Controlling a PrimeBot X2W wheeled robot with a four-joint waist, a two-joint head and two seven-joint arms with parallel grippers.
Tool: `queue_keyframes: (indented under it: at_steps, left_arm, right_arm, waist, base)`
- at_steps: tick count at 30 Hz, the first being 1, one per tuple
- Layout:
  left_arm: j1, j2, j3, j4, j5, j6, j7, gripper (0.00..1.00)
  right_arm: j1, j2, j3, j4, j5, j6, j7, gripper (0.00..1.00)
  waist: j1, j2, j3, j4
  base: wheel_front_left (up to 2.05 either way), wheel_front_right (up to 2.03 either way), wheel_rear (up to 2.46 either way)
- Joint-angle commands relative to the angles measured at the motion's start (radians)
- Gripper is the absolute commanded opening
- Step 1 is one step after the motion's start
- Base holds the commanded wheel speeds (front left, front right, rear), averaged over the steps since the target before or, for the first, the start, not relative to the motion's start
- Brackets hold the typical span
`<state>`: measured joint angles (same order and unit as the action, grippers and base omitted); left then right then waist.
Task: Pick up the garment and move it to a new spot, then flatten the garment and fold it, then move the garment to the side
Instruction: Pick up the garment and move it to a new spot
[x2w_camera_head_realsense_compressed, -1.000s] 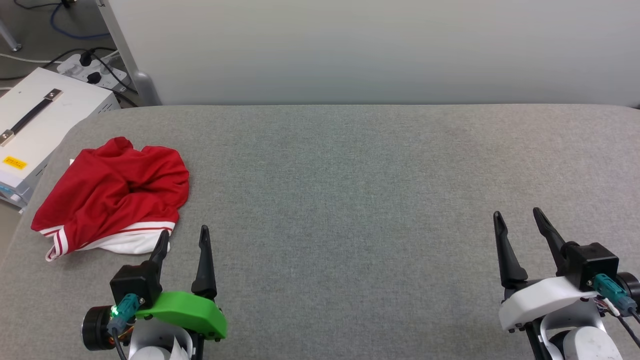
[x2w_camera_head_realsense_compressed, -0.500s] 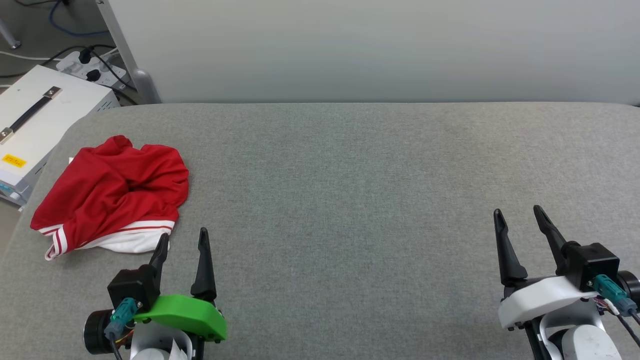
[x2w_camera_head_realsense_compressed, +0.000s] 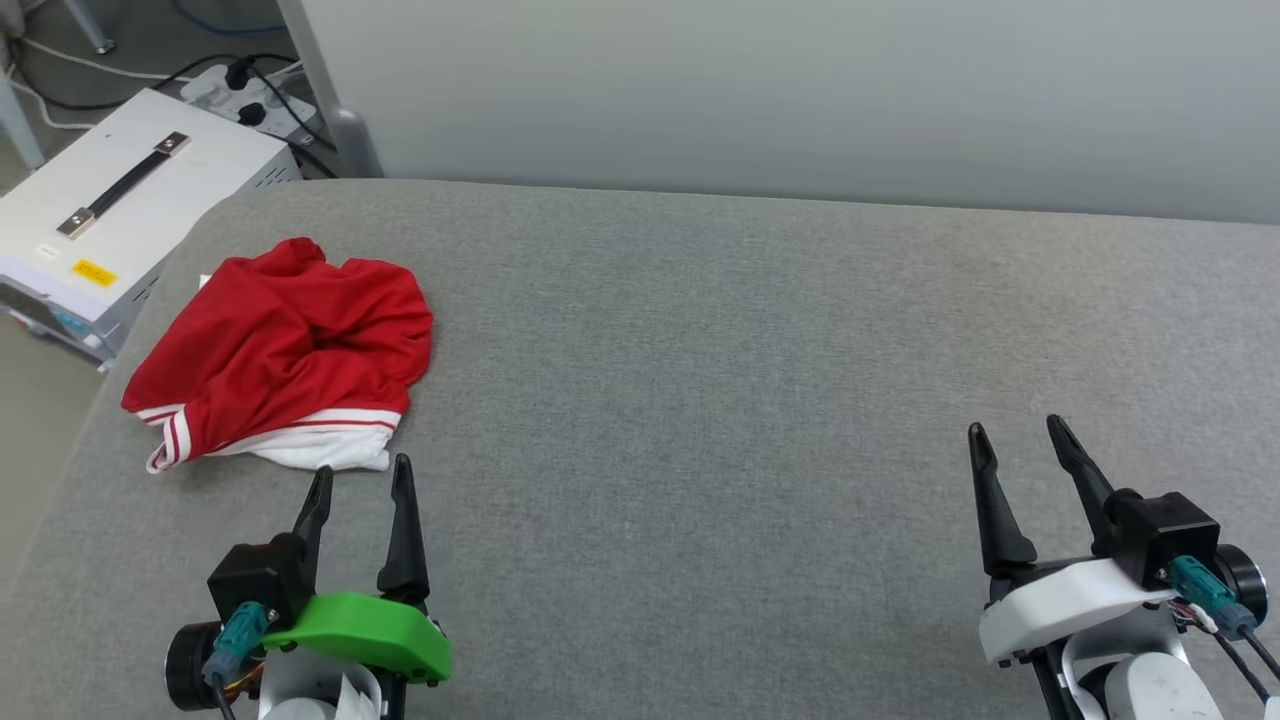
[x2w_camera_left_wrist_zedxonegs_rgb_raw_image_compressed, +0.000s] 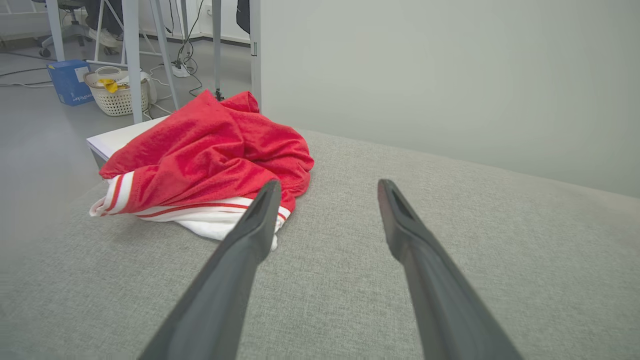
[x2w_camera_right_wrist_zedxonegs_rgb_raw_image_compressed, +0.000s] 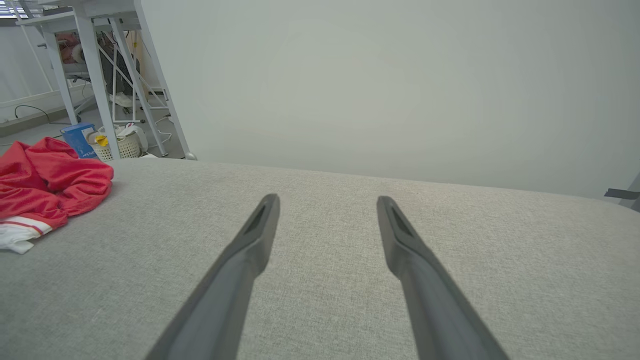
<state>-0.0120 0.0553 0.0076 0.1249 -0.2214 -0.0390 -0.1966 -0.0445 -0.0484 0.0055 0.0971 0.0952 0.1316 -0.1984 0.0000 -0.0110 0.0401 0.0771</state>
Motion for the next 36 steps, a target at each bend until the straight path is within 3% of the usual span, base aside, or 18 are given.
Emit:
queue_keyframes:
  at_steps: [1,26,36]
  left_arm:
    - [-0.001,-0.004,0.003,0.007,-0.010,-0.007,-0.012,1.00]
    - [0.018,-0.005,0.015,0.022,-0.041,-0.030,-0.063,1.00]
    - [0.026,-0.005,-0.009,0.007,-0.027,-0.037,-0.065,1.00]
  right_arm:
    - [-0.019,-0.002,0.005,0.007,0.005,-0.001,-0.011,1.00]
    - [-0.016,-0.002,0.085,0.041,0.024,-0.001,-0.062,1.00]
    - [-0.024,-0.002,0.081,0.043,0.022,-0.001,-0.063,1.00]
  waist:
    - [0.0000,0.0088,0.002,0.041]
    - [0.0000,0.0110,-0.009,0.325]
    - [0.0000,0.0110,-0.001,0.361]
  base:
    - [0.00,0.00,0.00]
    - [0.00,0.00,0.00]
    - [0.00,0.00,0.00]
